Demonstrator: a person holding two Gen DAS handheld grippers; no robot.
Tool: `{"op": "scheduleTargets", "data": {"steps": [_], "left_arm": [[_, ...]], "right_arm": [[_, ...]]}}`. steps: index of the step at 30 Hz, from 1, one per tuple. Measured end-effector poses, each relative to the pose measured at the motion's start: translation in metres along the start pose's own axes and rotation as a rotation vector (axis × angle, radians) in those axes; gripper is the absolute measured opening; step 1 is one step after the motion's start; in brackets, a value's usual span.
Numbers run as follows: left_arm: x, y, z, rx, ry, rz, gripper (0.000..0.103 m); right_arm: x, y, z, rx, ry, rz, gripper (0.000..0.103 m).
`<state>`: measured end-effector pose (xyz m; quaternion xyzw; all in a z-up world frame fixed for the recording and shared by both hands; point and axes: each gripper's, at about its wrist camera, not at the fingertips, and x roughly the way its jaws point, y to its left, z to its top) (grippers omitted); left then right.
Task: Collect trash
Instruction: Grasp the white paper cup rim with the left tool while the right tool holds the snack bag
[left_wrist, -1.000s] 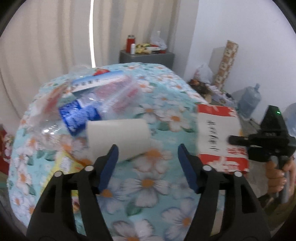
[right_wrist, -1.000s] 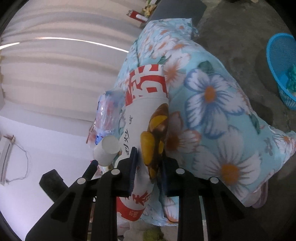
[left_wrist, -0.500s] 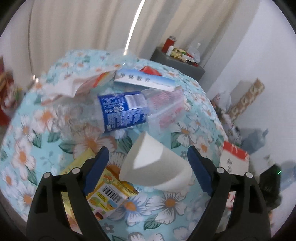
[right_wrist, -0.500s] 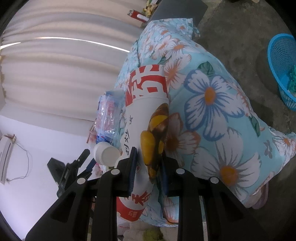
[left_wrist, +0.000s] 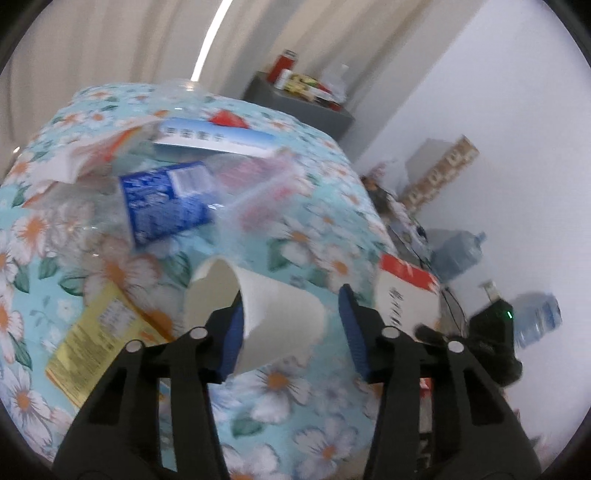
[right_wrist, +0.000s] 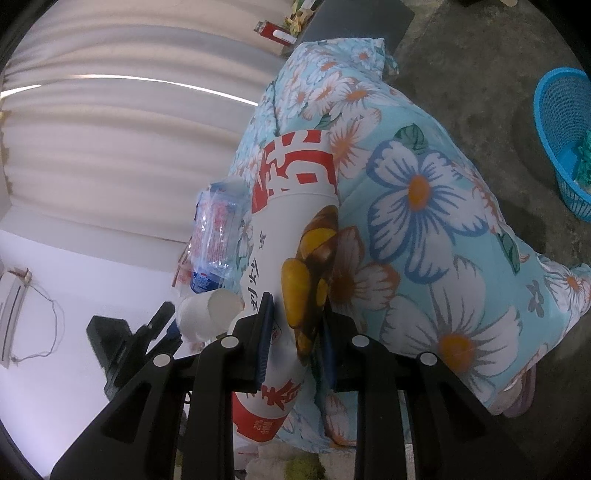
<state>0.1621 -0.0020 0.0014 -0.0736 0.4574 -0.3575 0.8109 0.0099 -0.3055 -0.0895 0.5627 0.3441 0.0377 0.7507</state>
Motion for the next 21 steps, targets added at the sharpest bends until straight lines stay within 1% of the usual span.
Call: {"op": "scheduleTargets", "data": {"steps": [2,4,5,7,8,9,10,21], "left_arm": [[-0.001,-0.012,-0.005,0.042,0.009,-0.013,0.038],[-0.001,-0.021,-0.010,0.080,0.012,-0.015,0.029],[-0.001,-0.025,-0.011,0.092,0.014,-0.014,0.026],[0.001,-0.030,-0.014,0.115,0.021,-0.010,0.014],[0.002,-0.032,-0.015,0.122,0.025,-0.005,0.010],[0.004,-0.033,-0.017,0.127,0.029,0.000,0.003],[0.004,-0.034,-0.017,0.129,0.030,-0.001,0.002],[-0.012,-0.040,-0.017,0.165,-0.020,-0.003,0.001]], "right_arm": [[0.000,0.001,0.000,0.001,-0.001,0.001,0.024],[-0.001,0.000,-0.001,0.002,-0.001,0.002,0.024],[-0.002,0.001,-0.001,0.002,-0.003,0.004,0.024],[-0.003,0.002,-0.001,-0.001,-0.006,0.006,0.023],[-0.004,0.003,-0.001,-0.002,-0.008,0.010,0.023],[-0.005,0.003,-0.001,-0.002,-0.009,0.014,0.021],[-0.006,0.004,-0.001,-0.001,-0.010,0.018,0.020],[-0.028,0.008,-0.001,-0.001,-0.048,0.063,0.014]]}}
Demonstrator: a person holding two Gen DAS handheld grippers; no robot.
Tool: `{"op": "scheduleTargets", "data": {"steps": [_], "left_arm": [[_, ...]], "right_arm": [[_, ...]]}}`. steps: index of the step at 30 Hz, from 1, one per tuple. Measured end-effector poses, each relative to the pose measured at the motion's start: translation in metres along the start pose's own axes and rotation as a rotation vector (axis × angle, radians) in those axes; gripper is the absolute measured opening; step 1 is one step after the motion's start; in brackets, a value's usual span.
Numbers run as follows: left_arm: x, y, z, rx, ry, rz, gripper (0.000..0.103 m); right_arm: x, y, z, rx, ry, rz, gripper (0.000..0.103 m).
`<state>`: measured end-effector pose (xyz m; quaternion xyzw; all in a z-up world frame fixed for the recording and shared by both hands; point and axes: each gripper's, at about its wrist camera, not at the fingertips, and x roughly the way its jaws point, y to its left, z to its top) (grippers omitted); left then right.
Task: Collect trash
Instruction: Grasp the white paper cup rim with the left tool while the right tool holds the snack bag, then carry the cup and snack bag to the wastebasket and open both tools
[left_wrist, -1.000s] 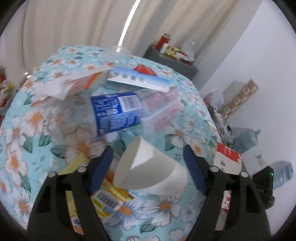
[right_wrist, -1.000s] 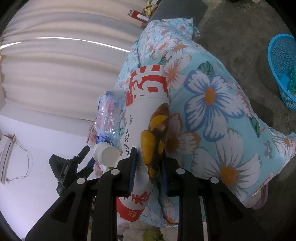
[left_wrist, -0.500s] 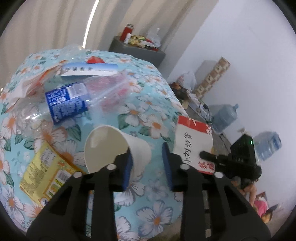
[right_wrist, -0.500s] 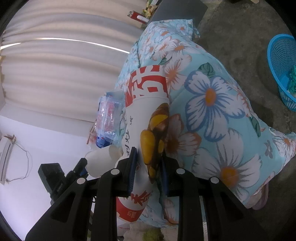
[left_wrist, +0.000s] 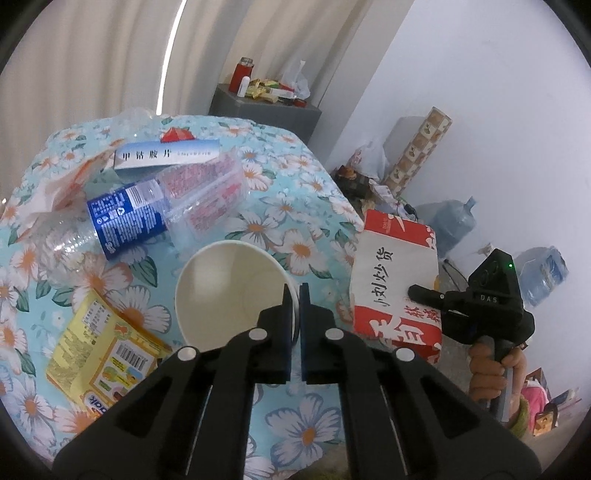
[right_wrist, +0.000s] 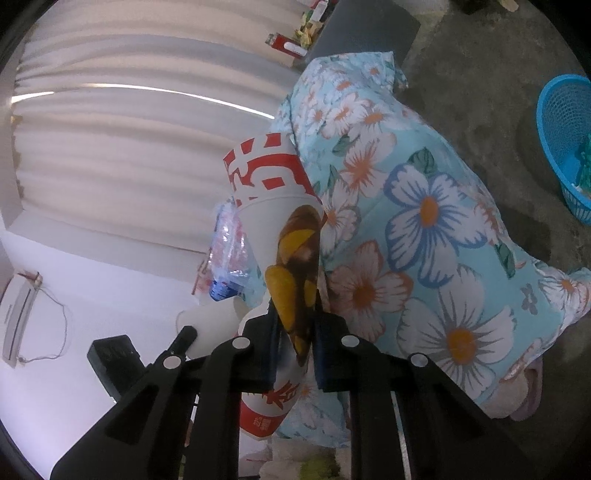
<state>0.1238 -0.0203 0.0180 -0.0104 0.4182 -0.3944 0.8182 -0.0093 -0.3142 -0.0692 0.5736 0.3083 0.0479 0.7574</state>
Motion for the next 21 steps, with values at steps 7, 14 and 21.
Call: {"op": "scheduleTargets", "data": {"steps": [7,14,21], "left_arm": [[-0.013,-0.011,0.001,0.016,-0.036,-0.011,0.001],[-0.020,-0.038,0.010,0.065,-0.075,-0.038,0.001],[-0.006,-0.085,0.036,0.141,-0.098,-0.107,0.001]], "right_arm": [[-0.018,0.005,0.000,-0.013,-0.039,0.015,0.012],[-0.038,0.009,0.002,-0.026,-0.082,0.042,0.012],[-0.083,0.006,0.013,-0.034,-0.183,0.047,0.012]]}}
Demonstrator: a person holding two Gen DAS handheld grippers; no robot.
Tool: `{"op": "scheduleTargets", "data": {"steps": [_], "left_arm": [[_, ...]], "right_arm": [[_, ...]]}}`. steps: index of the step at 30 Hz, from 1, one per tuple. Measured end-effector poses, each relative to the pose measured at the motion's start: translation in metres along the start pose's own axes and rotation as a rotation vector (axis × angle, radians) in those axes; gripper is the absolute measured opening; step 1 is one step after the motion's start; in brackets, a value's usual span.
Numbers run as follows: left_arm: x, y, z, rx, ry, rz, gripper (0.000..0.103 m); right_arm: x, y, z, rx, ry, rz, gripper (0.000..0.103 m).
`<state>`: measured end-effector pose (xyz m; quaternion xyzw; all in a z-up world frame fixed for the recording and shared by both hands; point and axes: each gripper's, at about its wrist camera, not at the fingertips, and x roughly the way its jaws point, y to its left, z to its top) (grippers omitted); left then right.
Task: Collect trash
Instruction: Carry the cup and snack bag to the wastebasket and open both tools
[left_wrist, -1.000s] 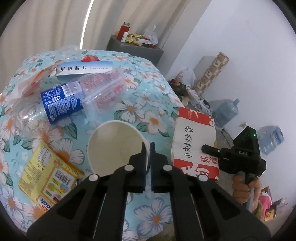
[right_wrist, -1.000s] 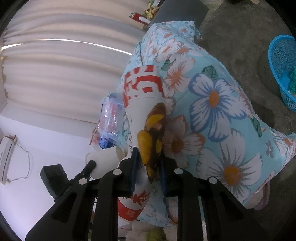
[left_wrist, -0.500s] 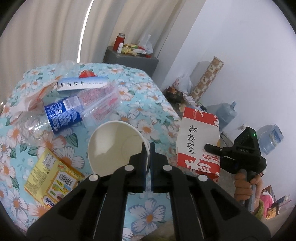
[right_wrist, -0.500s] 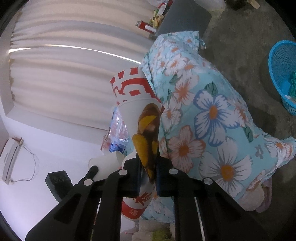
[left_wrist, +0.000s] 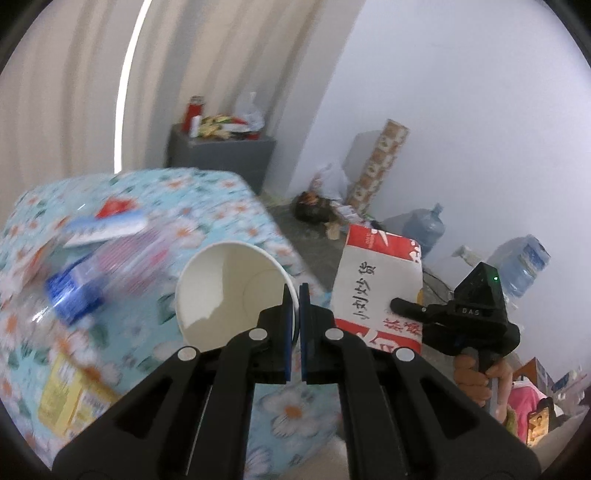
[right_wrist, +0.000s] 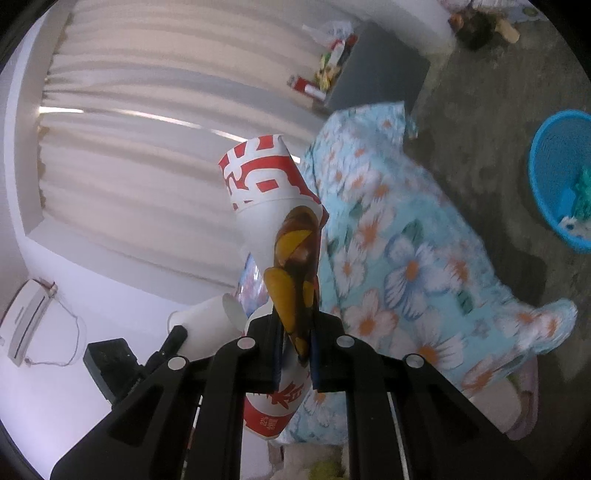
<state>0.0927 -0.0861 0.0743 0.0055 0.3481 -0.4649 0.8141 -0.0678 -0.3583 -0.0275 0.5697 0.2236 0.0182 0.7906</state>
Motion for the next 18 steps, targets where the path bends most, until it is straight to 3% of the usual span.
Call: {"op": "scheduleTargets", "data": {"steps": [5,8,11,14,18], "left_arm": [[0.048,-0.049,0.032,0.075,0.035,-0.078,0.001],[0.095,-0.086,0.048,0.136,0.081,-0.124,0.001],[0.147,-0.122,0.050,0.193,0.166,-0.150,0.001],[0.213,-0.154,0.042,0.221,0.279,-0.171,0.001],[0.293,-0.173,0.025,0.245,0.412,-0.146,0.001]], "right_arm": [[-0.049,-0.016,0.028,0.009,-0.139,-0.066,0.012],[-0.083,-0.038,0.046,0.041,-0.242,-0.160,0.012],[-0.111,-0.071,0.059,0.086,-0.332,-0.316,0.012],[-0.118,-0.112,0.065,0.167,-0.352,-0.398,0.012],[-0.106,-0.169,0.074,0.276,-0.335,-0.491,0.012]]}}
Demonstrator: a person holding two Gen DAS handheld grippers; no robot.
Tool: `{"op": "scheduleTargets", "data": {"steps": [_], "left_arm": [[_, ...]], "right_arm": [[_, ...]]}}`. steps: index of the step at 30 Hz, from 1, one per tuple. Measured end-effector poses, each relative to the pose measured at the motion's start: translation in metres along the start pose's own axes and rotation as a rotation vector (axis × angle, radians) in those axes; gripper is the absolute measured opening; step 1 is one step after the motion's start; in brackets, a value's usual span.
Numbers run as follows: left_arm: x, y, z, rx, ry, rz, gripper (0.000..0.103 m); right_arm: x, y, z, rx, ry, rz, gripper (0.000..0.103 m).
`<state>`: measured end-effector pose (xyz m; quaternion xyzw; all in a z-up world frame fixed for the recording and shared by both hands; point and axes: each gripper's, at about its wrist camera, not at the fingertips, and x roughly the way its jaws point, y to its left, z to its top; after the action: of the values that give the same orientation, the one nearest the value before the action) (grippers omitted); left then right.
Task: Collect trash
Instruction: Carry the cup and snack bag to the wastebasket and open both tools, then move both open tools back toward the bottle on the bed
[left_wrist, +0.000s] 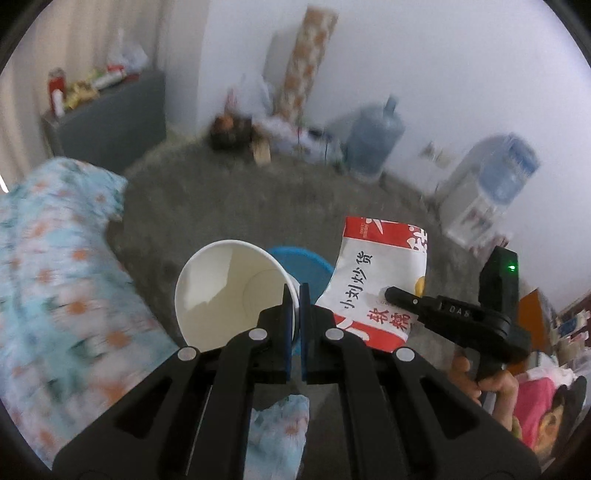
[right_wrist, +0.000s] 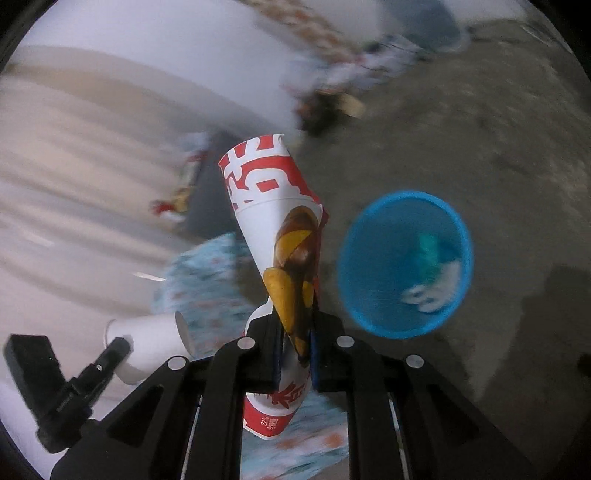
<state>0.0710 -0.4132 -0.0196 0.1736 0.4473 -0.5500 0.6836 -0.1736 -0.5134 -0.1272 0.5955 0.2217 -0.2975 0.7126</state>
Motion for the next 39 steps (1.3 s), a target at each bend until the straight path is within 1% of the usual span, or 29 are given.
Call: {"op": "scheduleTargets", "data": {"steps": [1,2,5,6,7,8,9,10,11,12,14,15,17,19,21,22,24,26,27,29,30,31,33,36,38,39], "left_arm": [[0.024,0.000,0.005,0.001,0.035,0.008,0.002],[0.041,-0.001,0.008,0.001,0.058,0.015,0.001],[0.091,-0.002,0.022,-0.010,0.124,0.018,0.001],[0.106,-0.003,0.025,-0.009,0.143,0.016,0.001],[0.122,-0.003,0.029,-0.006,0.159,0.014,0.002],[0.136,-0.004,0.033,-0.006,0.166,0.022,0.002],[0.149,-0.003,0.035,-0.006,0.175,0.027,0.012],[0.166,-0.002,0.037,-0.012,0.198,0.023,0.035],[0.179,-0.001,0.039,-0.021,0.216,0.029,0.043],[0.188,-0.001,0.037,-0.031,0.224,0.047,0.048],[0.204,-0.002,0.036,-0.052,0.230,0.075,0.048],[0.206,-0.001,0.036,-0.058,0.236,0.073,0.048],[0.207,-0.005,0.035,-0.065,0.236,0.052,0.049],[0.198,-0.011,0.035,-0.050,0.208,0.038,0.054],[0.187,-0.016,0.036,-0.029,0.183,0.038,0.055],[0.177,-0.018,0.036,-0.021,0.168,0.033,0.055],[0.158,-0.022,0.037,-0.015,0.141,0.019,0.059],[0.128,-0.028,0.037,-0.006,0.096,0.001,0.060],[0.117,-0.031,0.038,-0.002,0.076,-0.003,0.061],[0.078,-0.032,0.034,0.006,-0.002,-0.005,0.061],[0.059,-0.032,0.031,0.001,-0.043,-0.006,0.063],[0.035,-0.030,0.026,-0.004,-0.086,-0.012,0.065],[-0.005,-0.026,0.015,-0.012,-0.140,-0.010,0.065],[-0.070,-0.012,-0.011,-0.039,-0.206,0.040,0.066],[-0.104,-0.001,-0.028,-0.060,-0.232,0.069,0.067],[-0.125,0.008,-0.042,-0.082,-0.248,0.098,0.067]], "right_arm": [[0.013,-0.008,0.002,0.018,0.009,-0.025,0.012],[0.017,-0.015,0.004,0.025,0.017,-0.039,0.012],[0.053,-0.030,0.015,0.046,0.044,-0.104,0.013],[0.068,-0.037,0.021,0.057,0.054,-0.122,0.015],[0.079,-0.045,0.025,0.073,0.063,-0.136,0.020],[0.090,-0.054,0.029,0.090,0.075,-0.151,0.023],[0.107,-0.065,0.033,0.110,0.100,-0.168,0.037],[0.119,-0.076,0.034,0.124,0.117,-0.187,0.052],[0.131,-0.088,0.034,0.140,0.132,-0.205,0.056],[0.143,-0.103,0.033,0.170,0.155,-0.223,0.059],[0.153,-0.127,0.026,0.242,0.186,-0.281,0.060],[0.152,-0.133,0.023,0.261,0.178,-0.282,0.060],[0.144,-0.140,0.016,0.279,0.151,-0.249,0.060],[0.135,-0.143,0.009,0.281,0.126,-0.239,0.063],[0.124,-0.144,0.002,0.289,0.093,-0.226,0.063],[0.119,-0.143,0.000,0.296,0.078,-0.221,0.063],[0.107,-0.138,0.002,0.299,0.052,-0.203,0.063],[0.094,-0.122,0.005,0.279,0.024,-0.193,0.063],[0.086,-0.110,0.004,0.256,0.005,-0.185,0.063],[0.066,-0.079,0.001,0.187,-0.036,-0.161,0.064],[0.058,-0.063,0.000,0.149,-0.054,-0.153,0.066],[0.050,-0.047,-0.001,0.115,-0.069,-0.144,0.070],[0.033,-0.012,-0.007,0.033,-0.104,-0.112,0.073],[0.014,0.039,-0.020,-0.090,-0.126,-0.057,0.076],[0.006,0.070,-0.032,-0.161,-0.106,-0.021,0.076],[0.003,0.080,-0.037,-0.183,-0.095,-0.005,0.076]]}}
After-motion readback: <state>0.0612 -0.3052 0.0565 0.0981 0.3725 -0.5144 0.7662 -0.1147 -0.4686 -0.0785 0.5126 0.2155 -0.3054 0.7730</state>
